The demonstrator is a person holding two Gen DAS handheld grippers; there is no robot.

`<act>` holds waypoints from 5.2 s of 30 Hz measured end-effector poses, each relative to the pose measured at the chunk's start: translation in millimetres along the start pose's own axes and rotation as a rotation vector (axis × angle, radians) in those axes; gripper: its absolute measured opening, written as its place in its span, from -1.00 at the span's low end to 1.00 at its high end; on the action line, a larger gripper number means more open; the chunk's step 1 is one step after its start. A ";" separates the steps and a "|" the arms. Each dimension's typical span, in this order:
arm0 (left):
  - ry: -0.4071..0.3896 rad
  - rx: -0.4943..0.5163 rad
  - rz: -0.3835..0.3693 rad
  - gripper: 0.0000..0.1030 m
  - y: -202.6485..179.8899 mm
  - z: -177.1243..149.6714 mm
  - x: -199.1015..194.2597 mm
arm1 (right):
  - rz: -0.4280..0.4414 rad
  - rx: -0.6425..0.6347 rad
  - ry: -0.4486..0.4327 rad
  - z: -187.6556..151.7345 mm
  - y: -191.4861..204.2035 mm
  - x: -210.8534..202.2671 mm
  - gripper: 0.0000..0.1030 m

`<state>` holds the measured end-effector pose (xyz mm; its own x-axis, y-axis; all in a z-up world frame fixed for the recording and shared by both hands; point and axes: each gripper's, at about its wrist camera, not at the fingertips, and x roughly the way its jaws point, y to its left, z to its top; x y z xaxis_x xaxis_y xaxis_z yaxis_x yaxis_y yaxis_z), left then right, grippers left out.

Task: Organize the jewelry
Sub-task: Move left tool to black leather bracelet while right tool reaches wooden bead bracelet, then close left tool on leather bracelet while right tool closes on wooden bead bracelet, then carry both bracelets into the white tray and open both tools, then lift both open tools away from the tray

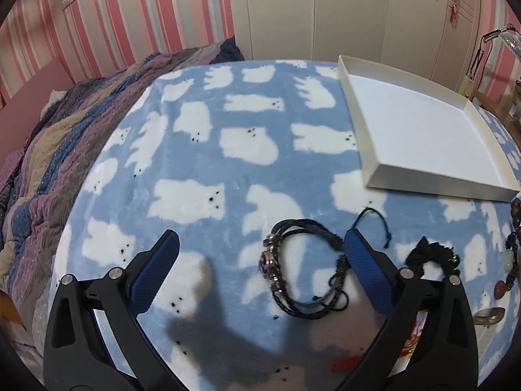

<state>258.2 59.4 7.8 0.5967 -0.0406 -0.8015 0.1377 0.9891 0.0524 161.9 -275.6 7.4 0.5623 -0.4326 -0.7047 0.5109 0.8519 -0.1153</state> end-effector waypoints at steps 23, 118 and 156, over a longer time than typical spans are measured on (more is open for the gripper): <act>0.082 0.002 -0.113 0.17 -15.2 3.6 31.4 | 0.113 0.049 0.138 -9.7 -6.9 21.1 -0.15; 0.129 0.126 -0.022 0.30 -200.2 191.9 91.9 | 0.361 0.015 0.211 182.2 90.3 114.5 0.05; -0.146 0.029 -0.174 0.94 -78.8 0.0 -114.6 | 0.256 0.042 -0.117 10.4 -8.7 -100.2 0.96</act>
<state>178.9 -13.9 95.5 0.6698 -0.2328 -0.7051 0.2705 0.9608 -0.0603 107.8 -242.7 86.4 0.7464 -0.2381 -0.6215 0.3675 0.9260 0.0866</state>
